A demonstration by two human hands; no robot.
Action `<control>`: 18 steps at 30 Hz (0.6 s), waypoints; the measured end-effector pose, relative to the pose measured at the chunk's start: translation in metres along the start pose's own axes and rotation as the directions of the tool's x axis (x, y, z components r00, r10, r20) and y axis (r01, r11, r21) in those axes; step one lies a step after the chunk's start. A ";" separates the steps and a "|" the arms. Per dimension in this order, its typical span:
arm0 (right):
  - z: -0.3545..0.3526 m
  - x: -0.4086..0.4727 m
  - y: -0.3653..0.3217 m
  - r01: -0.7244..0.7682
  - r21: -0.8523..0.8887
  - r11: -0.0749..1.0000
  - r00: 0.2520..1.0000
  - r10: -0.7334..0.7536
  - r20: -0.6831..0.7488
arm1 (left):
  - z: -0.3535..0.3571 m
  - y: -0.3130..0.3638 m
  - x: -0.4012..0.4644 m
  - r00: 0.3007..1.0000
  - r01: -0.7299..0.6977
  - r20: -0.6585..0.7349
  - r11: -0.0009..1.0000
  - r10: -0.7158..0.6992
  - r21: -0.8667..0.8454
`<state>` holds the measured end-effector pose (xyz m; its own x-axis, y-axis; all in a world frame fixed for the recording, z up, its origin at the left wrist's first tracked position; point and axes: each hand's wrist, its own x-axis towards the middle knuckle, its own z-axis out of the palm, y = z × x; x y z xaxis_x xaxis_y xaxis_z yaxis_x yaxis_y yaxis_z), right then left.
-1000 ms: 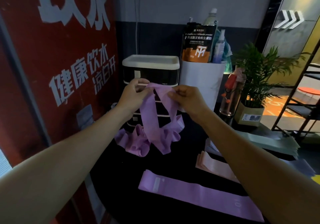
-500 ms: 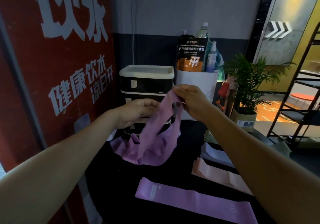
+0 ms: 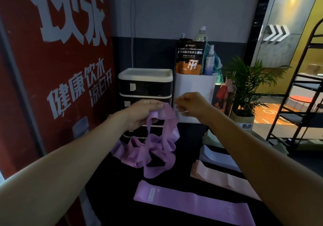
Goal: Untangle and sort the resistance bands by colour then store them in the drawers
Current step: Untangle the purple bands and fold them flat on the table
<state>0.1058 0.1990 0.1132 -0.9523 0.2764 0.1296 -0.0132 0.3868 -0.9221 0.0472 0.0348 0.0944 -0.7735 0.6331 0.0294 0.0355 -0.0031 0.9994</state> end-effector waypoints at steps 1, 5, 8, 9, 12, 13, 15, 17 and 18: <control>-0.001 -0.003 0.000 -0.081 -0.004 0.997 0.997 0.082 0.009 | 0.000 0.000 0.000 1.000 -0.007 -0.010 1.000 0.007 -0.001; -0.001 -0.009 -0.001 -0.204 0.029 0.979 0.975 0.200 0.096 | 0.002 0.002 -0.001 0.999 -0.018 -0.029 0.999 0.017 -0.032; 0.002 -0.012 -0.008 -0.167 0.103 0.980 0.982 0.157 0.102 | 0.004 0.003 -0.001 0.999 -0.022 0.048 1.000 0.021 0.001; 0.002 -0.013 -0.010 -0.145 0.088 0.986 0.987 0.137 0.084 | 0.005 0.003 0.000 0.998 -0.022 0.055 1.000 0.021 0.014; -0.001 -0.011 -0.013 -0.088 0.003 0.996 0.996 0.087 0.018 | 0.006 0.003 0.001 0.999 -0.033 0.035 0.994 0.030 0.102; -0.002 -0.010 -0.013 -0.071 -0.023 0.997 0.997 0.071 -0.004 | 0.006 0.003 0.001 0.999 -0.037 0.019 0.988 0.034 0.152; -0.006 -0.009 -0.015 -0.037 -0.065 0.997 0.999 0.035 -0.041 | 0.005 0.004 0.002 0.997 -0.057 -0.033 0.967 0.068 0.249; -0.009 -0.008 -0.016 0.003 -0.087 0.996 0.999 -0.007 -0.052 | 0.003 0.005 0.005 0.985 -0.113 -0.086 0.944 0.147 0.310; -0.010 -0.009 -0.016 0.027 -0.083 0.996 0.998 -0.031 -0.051 | 0.003 0.006 0.005 0.979 -0.145 -0.084 0.929 0.184 0.341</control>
<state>0.1174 0.1994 0.1310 -0.9347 0.3085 0.1765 -0.0132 0.4660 -0.8847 0.0452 0.0405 0.1008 -0.8040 0.5548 0.2139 0.3611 0.1698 0.9169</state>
